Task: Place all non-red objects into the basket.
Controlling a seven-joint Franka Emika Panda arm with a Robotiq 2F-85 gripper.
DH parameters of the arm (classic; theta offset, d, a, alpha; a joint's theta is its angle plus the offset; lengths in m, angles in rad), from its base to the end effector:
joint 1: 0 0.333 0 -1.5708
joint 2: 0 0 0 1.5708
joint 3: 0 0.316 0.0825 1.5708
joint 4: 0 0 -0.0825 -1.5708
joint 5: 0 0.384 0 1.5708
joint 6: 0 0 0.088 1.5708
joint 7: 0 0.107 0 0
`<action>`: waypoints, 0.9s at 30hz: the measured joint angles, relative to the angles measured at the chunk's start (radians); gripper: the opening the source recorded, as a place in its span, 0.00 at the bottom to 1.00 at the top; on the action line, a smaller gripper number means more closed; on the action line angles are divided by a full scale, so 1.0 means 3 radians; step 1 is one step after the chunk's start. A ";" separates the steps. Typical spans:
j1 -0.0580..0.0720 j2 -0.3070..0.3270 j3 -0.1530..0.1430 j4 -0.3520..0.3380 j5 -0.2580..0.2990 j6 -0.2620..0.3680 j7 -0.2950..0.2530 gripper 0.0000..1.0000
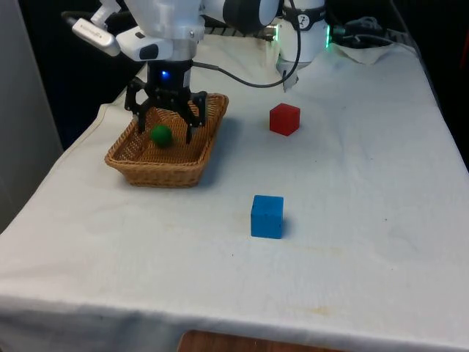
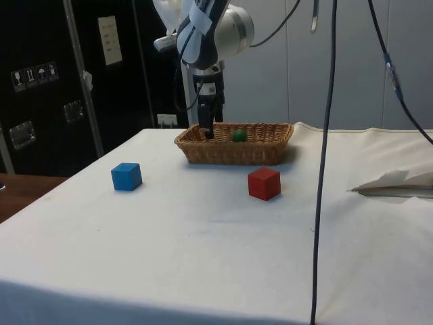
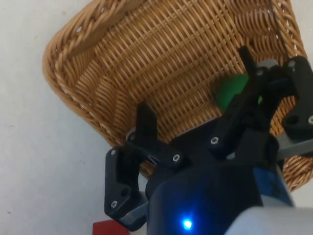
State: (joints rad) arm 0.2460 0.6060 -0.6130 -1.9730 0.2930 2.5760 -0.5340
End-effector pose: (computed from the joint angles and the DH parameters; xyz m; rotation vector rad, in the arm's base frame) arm 0.5868 -0.2133 0.2212 2.9402 0.0477 0.0741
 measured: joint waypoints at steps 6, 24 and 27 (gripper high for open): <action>0.0003 -0.0007 0.0000 0.0023 0.0000 -0.0017 0.0000 1.00; 0.0133 -0.0273 0.0013 0.0040 -0.0013 -0.0283 0.0117 1.00; 0.0187 -0.0290 0.0027 0.0040 -0.0027 -0.0290 0.0193 1.00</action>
State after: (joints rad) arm 0.3020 0.5190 -0.6050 -1.9610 0.2850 2.4890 -0.4760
